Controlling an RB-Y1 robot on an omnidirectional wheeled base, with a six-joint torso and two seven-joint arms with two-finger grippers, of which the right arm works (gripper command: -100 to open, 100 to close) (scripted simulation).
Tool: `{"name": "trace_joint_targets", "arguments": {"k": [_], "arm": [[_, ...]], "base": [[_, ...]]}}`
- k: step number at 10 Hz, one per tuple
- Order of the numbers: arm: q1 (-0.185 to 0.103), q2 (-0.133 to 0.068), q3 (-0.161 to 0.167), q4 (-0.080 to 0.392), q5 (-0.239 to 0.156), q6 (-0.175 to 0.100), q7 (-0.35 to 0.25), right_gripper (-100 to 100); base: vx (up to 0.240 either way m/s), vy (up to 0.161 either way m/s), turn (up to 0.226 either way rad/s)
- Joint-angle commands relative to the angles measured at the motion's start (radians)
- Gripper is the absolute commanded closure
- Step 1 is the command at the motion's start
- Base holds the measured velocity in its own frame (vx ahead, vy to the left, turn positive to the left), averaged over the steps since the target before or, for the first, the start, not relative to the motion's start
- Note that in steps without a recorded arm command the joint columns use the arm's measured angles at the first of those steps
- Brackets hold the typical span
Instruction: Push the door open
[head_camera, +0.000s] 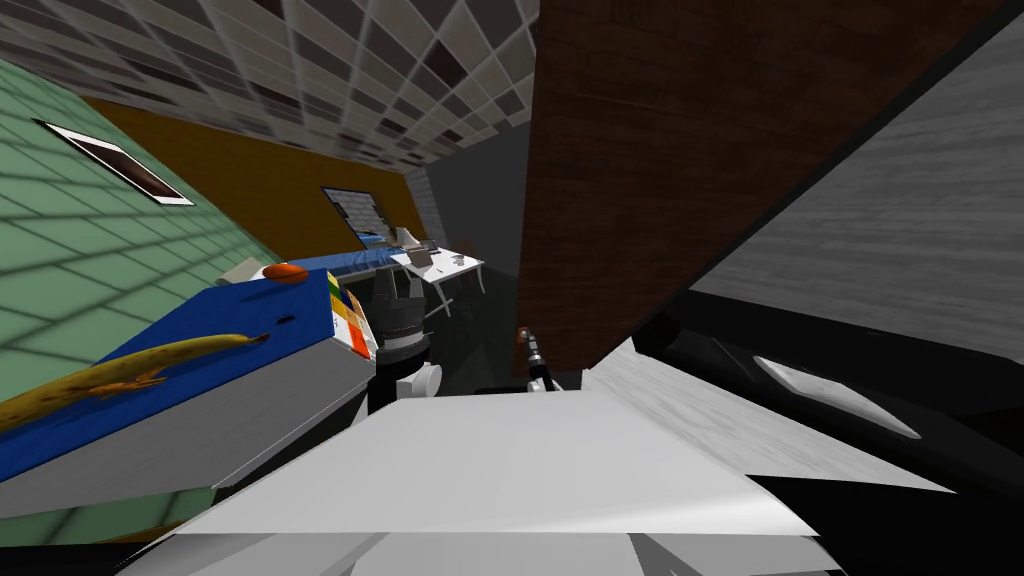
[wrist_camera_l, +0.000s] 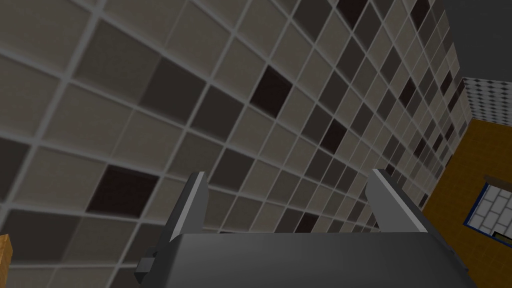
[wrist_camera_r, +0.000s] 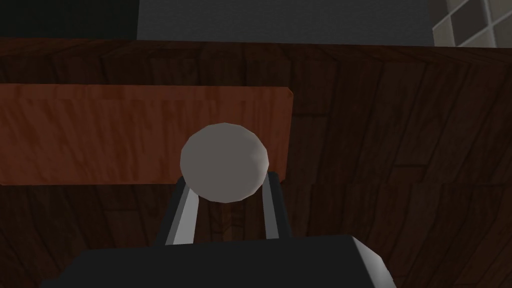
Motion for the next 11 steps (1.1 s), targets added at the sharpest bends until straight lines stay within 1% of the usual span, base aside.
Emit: {"name": "trace_joint_targets", "arguments": {"k": [1, 3, 4, 5, 7, 9, 10, 11], "arm": [[-0.001, -0.012, -0.023, -0.015, -0.01, 0.001, 0.009, 100], [-0.003, -0.017, -0.049, -0.014, -0.023, -0.002, 0.015, 100], [-0.004, -0.016, -0.055, -0.014, -0.026, -0.003, 0.017, 100], [0.028, -0.028, -0.014, -0.044, -0.019, 0.001, 0.027, -100], [0.049, -0.029, 0.018, -0.061, -0.017, -0.001, 0.035, -100], [0.073, -0.022, 0.053, -0.079, -0.014, -0.004, 0.043, -100], [0.073, -0.022, 0.053, -0.079, -0.014, -0.004, 0.043, -100], [0.085, -0.015, 0.071, -0.089, -0.012, -0.005, 0.048, -100]], "base": [[0.167, 0.101, -0.058], [0.189, 0.115, -0.09], [0.181, 0.107, -0.069], [0.029, 0.044, -0.248], [-0.114, -0.012, -0.149], [-0.106, -0.029, -0.191], [-0.067, -0.01, -0.052], [-0.048, 0.003, -0.1]]}}
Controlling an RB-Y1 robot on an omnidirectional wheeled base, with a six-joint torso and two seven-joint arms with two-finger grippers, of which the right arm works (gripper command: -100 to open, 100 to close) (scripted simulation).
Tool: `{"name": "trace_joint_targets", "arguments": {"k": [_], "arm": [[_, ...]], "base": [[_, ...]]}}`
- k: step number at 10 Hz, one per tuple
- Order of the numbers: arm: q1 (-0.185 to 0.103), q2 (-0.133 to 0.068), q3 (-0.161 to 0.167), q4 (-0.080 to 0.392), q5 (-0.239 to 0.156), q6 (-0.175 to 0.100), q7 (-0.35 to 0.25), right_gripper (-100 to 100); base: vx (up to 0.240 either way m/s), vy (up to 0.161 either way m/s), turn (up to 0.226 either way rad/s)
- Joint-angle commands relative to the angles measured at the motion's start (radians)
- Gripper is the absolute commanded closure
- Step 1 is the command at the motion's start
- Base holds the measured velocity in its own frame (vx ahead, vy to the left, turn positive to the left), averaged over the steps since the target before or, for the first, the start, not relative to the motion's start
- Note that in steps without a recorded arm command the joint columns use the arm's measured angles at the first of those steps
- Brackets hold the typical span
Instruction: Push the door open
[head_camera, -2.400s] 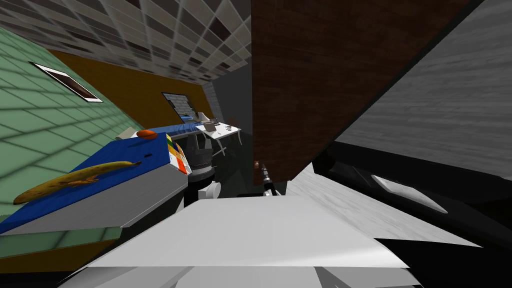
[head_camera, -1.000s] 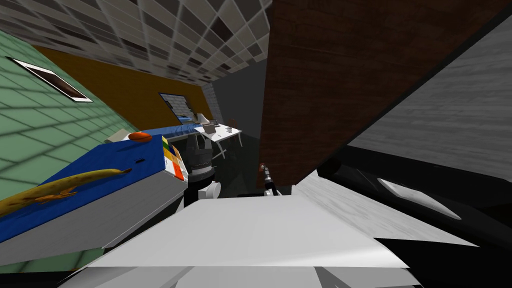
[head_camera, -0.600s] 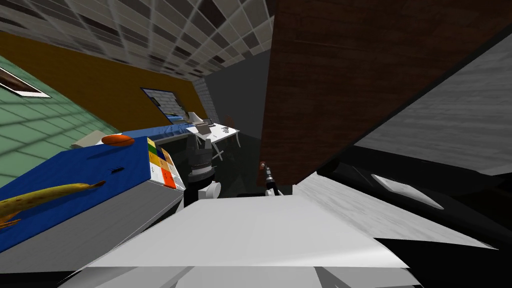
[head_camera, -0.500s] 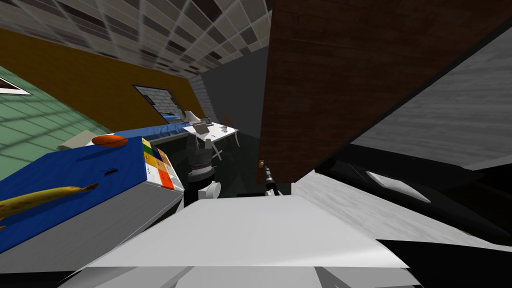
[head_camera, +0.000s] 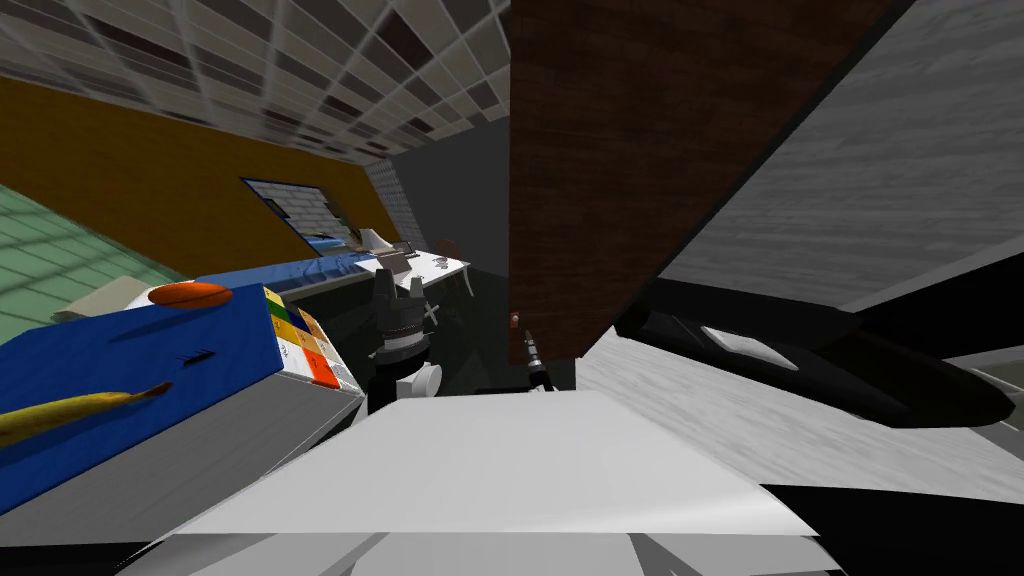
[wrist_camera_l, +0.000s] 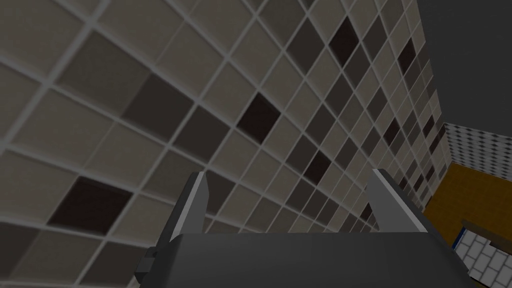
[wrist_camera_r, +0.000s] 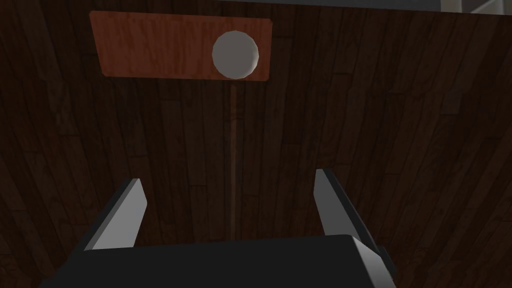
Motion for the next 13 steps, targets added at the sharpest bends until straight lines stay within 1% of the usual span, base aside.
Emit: {"name": "trace_joint_targets", "arguments": {"k": [1, 2, 3, 4, 5, 7, 8, 9, 10, 11, 12, 13], "arm": [[0.03, 0.027, 0.043, -0.026, 0.004, 0.001, 0.014, -100], [0.04, 0.039, 0.058, -0.034, 0.005, 0.0, 0.018, -100], [0.056, 0.063, 0.081, -0.046, 0.007, -0.002, 0.024, -100], [0.049, 0.051, 0.069, -0.035, 0.007, -0.004, 0.02, -100], [0.038, 0.023, 0.062, -0.029, 0.009, -0.001, 0.019, -100], [0.027, 0.01, 0.053, -0.024, 0.01, 0.006, 0.017, -100], [0.017, 0.01, 0.045, -0.02, 0.012, 0.011, 0.015, -100], [0.008, 0.018, 0.037, -0.017, 0.013, 0.017, 0.014, -100], [0.0, 0.034, 0.031, -0.013, 0.014, 0.021, 0.012, -100], [-0.008, 0.058, 0.025, -0.01, 0.015, 0.026, 0.011, -100], [-0.004, 0.045, 0.028, -0.013, 0.014, 0.023, 0.012, -100], [-0.004, 0.045, 0.028, -0.013, 0.014, 0.023, 0.012, 100]], "base": [[-0.079, -0.007, -0.273], [-0.09, -0.012, -0.228], [-0.088, -0.011, -0.178], [-0.038, -0.001, -0.027], [0.112, 0.042, 0.025], [0.229, 0.066, 0.006], [0.269, 0.055, 0.018], [0.271, 0.08, 0.02], [0.276, 0.076, 0.014], [0.277, 0.064, 0.015], [0.112, 0.026, -0.016], [-0.024, -0.002, 0.011]]}}
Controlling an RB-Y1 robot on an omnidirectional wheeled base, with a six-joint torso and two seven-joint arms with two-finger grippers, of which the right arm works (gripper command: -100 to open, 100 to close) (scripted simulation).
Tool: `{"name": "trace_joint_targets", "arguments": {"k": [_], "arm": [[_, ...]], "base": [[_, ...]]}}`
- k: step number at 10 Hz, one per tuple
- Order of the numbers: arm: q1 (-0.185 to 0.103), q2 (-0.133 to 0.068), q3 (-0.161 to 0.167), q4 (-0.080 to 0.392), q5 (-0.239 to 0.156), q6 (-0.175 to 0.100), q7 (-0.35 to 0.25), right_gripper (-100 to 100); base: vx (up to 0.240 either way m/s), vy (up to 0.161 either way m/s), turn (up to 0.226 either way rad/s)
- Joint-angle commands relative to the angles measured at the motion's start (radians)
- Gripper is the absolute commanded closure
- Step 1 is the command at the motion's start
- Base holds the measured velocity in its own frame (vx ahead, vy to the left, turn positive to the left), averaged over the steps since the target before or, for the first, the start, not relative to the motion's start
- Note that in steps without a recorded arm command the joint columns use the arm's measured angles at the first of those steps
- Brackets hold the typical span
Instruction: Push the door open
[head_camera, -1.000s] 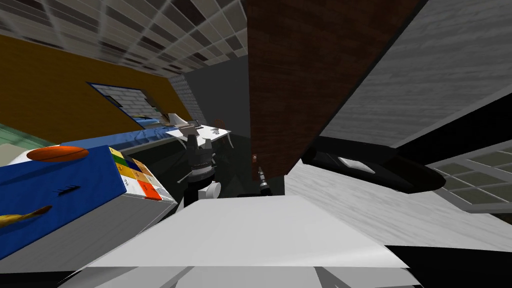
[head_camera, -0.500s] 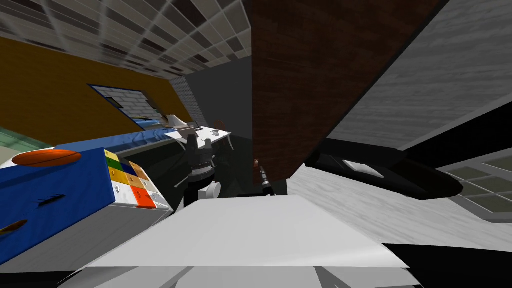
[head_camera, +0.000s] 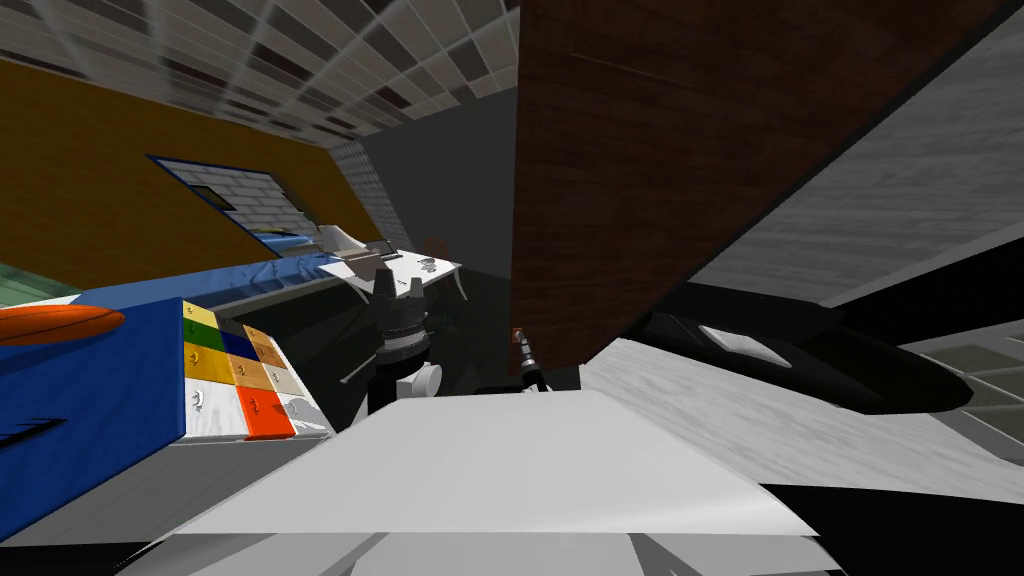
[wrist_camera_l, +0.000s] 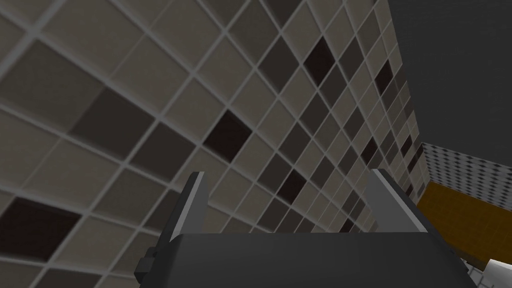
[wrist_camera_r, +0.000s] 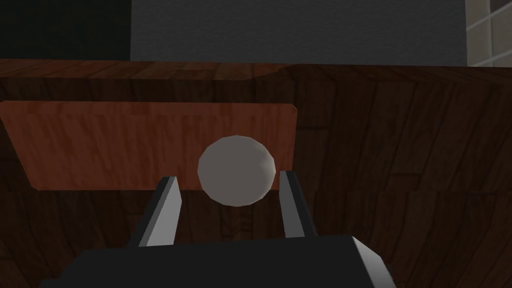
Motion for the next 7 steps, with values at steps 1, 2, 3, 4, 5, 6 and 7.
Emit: {"name": "trace_joint_targets", "arguments": {"k": [1, 2, 3, 4, 5, 6, 7], "arm": [[0.0, -0.001, 0.0, 0.001, 0.0, 0.0, 0.0, 100], [0.0, -0.001, 0.0, 0.001, 0.0, 0.0, 0.0, 100], [0.0, -0.001, 0.0, 0.001, 0.0, 0.0, 0.0, 100], [0.0, -0.001, 0.0, 0.001, 0.0, 0.0, 0.0, 100], [0.0, -0.001, 0.0, 0.001, 0.0, 0.0, 0.0, 100], [0.0, -0.022, -0.018, 0.003, -0.01, -0.001, 0.001, 100], [-0.001, -0.03, -0.028, 0.003, -0.015, -0.003, 0.002, 100]], "base": [[-0.036, -0.012, 0.012], [-0.03, -0.009, 0.005], [-0.022, -0.004, -0.003], [-0.014, 0.0, -0.003], [-0.006, 0.001, -0.002], [0.089, 0.071, -0.051], [0.168, 0.134, -0.08]]}}
